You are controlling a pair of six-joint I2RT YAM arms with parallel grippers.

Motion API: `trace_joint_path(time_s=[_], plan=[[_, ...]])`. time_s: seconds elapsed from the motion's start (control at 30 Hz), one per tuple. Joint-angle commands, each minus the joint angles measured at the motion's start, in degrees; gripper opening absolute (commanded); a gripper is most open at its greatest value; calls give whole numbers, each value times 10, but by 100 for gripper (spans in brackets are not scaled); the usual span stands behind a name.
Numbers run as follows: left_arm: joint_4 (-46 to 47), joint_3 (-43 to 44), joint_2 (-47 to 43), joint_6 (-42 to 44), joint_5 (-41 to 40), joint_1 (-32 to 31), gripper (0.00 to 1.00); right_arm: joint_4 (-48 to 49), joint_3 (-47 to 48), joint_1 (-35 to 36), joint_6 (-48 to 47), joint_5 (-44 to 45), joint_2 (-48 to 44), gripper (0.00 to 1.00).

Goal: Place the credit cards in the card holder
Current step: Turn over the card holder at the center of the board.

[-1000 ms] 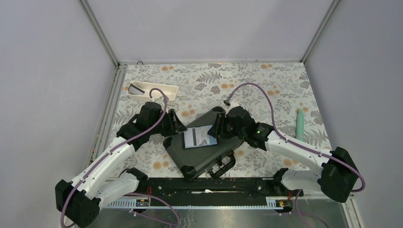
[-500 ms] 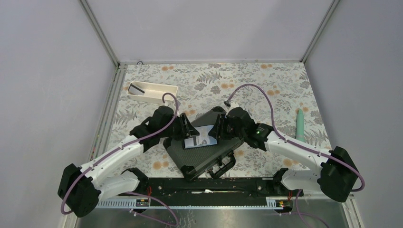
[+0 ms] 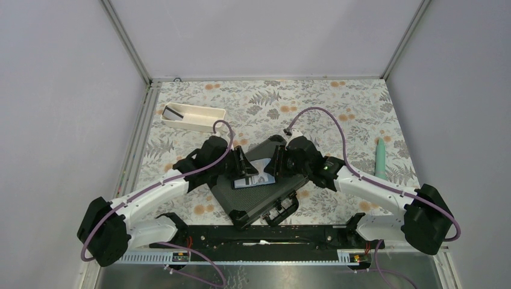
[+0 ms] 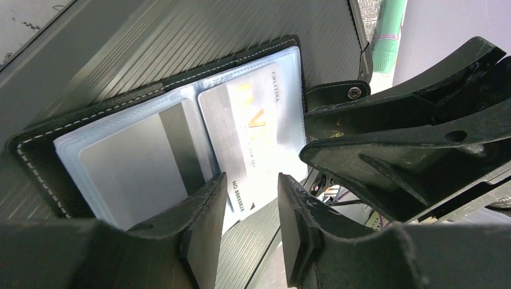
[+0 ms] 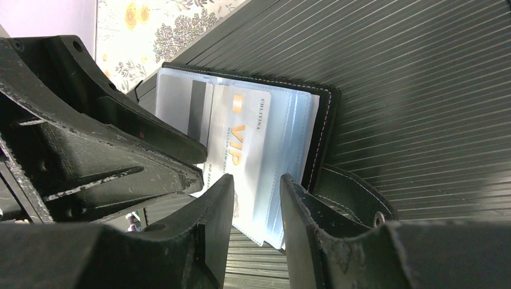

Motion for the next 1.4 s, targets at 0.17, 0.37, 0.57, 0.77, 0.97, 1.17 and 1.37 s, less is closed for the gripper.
trace_joint_path(time_s=[0.17, 0.37, 0.57, 0.77, 0.97, 1.17, 1.37], plan=[[50, -7, 15, -13, -13, -8, 38, 18, -7, -2, 9, 5, 4, 40], [72, -15, 18, -17, -7, -8, 36, 55, -19, -1, 17, -17, -4, 38], [113, -30, 3, -21, -6, -8, 33, 93, -19, -2, 23, -48, 8, 36], [175, -42, -2, -26, 13, -8, 31, 88, -11, -2, 20, -47, 18, 28], [81, 9, -43, 35, -31, -7, 38, 13, 28, -2, -12, 4, 29, 3], [-67, 49, -70, 80, -123, -4, 42, -60, 89, 2, -47, 45, 53, 0], [-40, 12, -75, 61, -122, 7, 44, -141, 149, 11, -68, 100, 99, 0]])
